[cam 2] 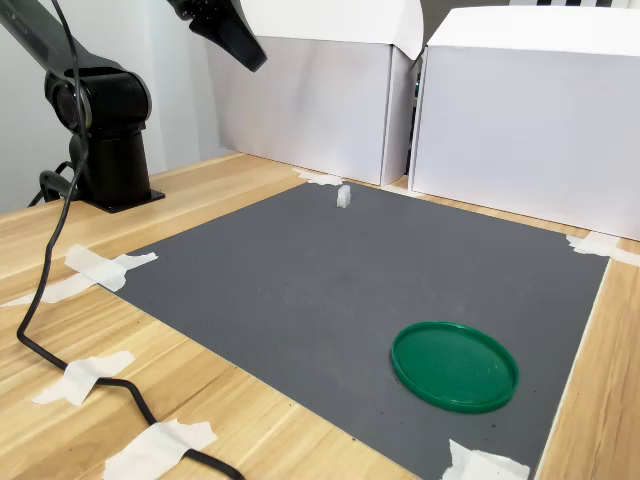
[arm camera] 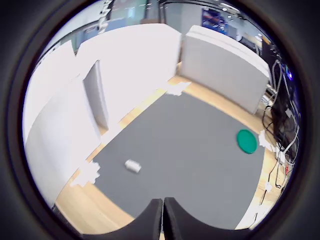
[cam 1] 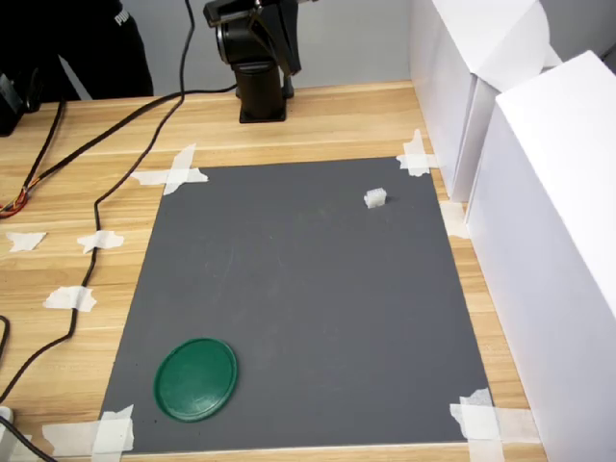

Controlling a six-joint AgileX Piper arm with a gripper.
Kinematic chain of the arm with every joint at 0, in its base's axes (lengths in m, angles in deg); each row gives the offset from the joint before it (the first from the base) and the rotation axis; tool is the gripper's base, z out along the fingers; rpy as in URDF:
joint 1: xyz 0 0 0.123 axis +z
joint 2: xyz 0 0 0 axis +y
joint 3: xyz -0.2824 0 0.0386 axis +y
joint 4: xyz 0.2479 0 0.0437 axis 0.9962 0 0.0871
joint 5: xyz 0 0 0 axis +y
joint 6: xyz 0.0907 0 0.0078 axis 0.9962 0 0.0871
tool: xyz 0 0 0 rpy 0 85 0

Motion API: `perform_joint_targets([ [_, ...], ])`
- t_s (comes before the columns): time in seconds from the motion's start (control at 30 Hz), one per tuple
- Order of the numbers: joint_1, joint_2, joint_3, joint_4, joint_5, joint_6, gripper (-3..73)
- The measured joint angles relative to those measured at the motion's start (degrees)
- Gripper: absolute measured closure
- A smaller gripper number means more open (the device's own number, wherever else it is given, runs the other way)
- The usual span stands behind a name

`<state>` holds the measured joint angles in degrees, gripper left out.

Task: Grasp a white terminal and put it on the green lid.

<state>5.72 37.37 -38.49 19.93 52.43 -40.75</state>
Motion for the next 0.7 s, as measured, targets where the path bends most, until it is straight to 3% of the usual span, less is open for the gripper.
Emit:
perform_joint_targets([
  [0.17, 3.18, 6.67, -6.85, -0.76, 9.30, -1.26, 71.1],
  [0.37, 12.38, 13.53, -12.56, -4.66, 13.72, -2.40, 66.4],
  [0.47, 14.22, 16.31, -14.10, -6.50, 14.49, -2.90, 56.6],
  [0.7, 14.33, 21.32, -14.77, -7.73, 14.40, -8.26, 17.5],
])
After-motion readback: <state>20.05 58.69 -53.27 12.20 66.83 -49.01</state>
